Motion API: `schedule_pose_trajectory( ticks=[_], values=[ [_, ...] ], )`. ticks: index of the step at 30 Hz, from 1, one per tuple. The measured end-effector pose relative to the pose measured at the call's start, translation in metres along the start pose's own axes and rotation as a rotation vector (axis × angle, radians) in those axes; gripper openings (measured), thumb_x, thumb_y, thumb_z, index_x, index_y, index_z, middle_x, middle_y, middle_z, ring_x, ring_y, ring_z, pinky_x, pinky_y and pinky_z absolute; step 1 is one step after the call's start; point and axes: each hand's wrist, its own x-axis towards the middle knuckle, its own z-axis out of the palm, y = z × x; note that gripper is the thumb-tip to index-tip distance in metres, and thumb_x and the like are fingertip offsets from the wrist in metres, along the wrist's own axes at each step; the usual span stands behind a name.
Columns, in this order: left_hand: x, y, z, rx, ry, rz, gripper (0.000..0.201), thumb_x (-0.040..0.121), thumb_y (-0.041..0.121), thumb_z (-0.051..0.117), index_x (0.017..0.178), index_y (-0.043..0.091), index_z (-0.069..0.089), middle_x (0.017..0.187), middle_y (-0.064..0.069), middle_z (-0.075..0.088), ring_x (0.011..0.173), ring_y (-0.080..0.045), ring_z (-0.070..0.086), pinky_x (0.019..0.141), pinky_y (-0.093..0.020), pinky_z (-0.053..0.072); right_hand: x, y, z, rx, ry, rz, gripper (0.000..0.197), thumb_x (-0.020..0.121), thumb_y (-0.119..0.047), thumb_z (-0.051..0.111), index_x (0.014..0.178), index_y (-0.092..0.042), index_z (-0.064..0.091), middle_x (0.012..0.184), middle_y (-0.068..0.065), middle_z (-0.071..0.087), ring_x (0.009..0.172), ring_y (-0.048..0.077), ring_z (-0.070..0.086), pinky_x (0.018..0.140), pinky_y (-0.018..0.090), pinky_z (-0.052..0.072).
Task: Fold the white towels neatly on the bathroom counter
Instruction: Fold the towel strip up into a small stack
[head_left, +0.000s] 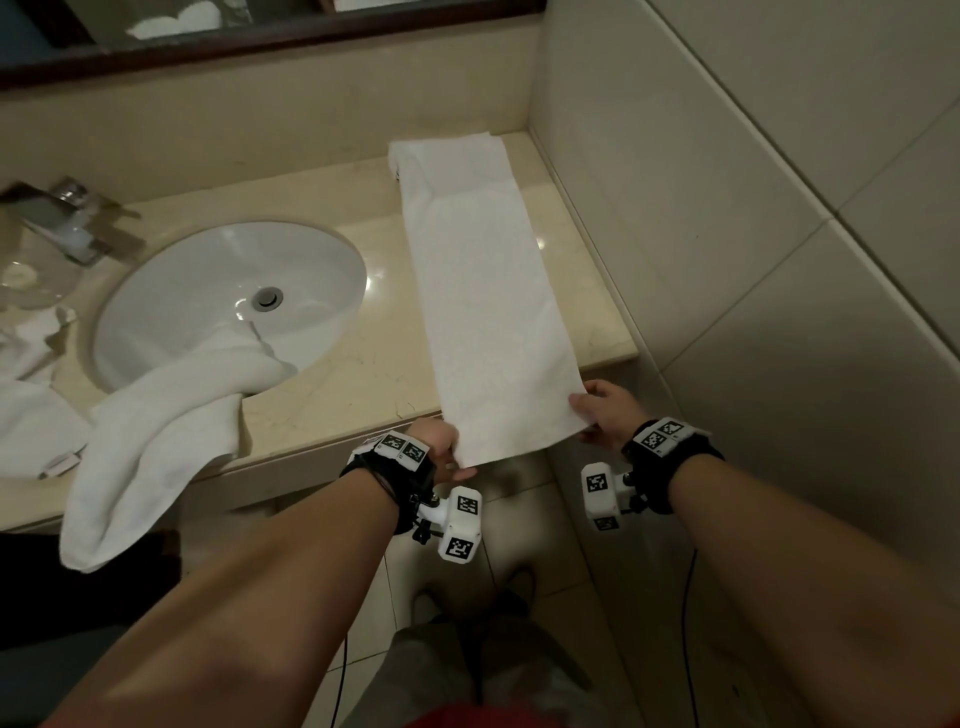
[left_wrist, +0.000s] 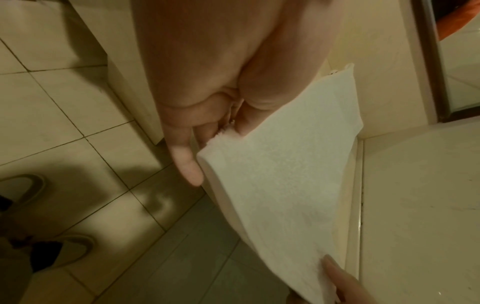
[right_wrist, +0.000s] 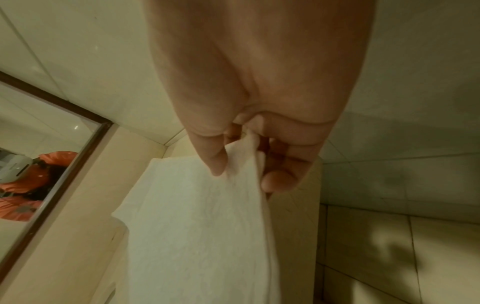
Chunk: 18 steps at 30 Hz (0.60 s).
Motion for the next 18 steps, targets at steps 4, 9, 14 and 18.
schedule_pose_trajectory(
  ticks=[4,9,14,18],
  values=[
    [-0.002,-0.003,0.003,-0.083,-0.048,-0.017,0.008,0.090,0.004,0.063,0.098,0.003,0.060,0.096,-0.015,0.066,0.088,-0.031,0.063,0.069,-0.047,0.057,-0.005,-0.002,0.002,0.107,-0.014,0.000,0.008,0.095,-0.012,0.058,0.088,-0.009,0.062,0.090,0.013,0.063,0.074,0.022,0.061,0.050,0.029,0.053],
    [-0.001,-0.004,0.013,-0.057,-0.032,0.004,0.026,0.080,-0.013,0.067,0.101,0.001,0.061,0.118,-0.020,0.063,0.109,-0.039,0.060,0.061,-0.045,0.058,-0.007,0.000,-0.006,0.044,0.005,-0.032,0.011,0.093,-0.015,0.061,0.086,-0.008,0.064,0.088,0.013,0.064,0.073,0.022,0.062,0.051,0.028,0.055],
    [-0.002,-0.003,0.009,-0.062,-0.015,0.004,0.032,0.087,-0.012,0.060,0.117,-0.004,0.055,0.122,-0.024,0.059,0.102,-0.038,0.060,0.058,-0.044,0.060,-0.005,0.003,-0.014,0.011,0.054,-0.040,0.017,0.091,-0.023,0.065,0.081,-0.009,0.063,0.085,0.009,0.061,0.074,0.022,0.060,0.045,0.025,0.053],
    [0.010,-0.008,0.007,-0.010,-0.011,0.055,0.041,0.095,-0.005,0.049,0.136,-0.002,0.045,0.134,-0.025,0.053,0.077,-0.024,0.062,0.068,-0.035,0.060,-0.004,0.005,-0.017,0.005,0.079,-0.060,0.024,0.090,-0.026,0.066,0.074,-0.010,0.058,0.082,0.010,0.060,0.070,0.023,0.060,0.045,0.025,0.053]
  ],
)
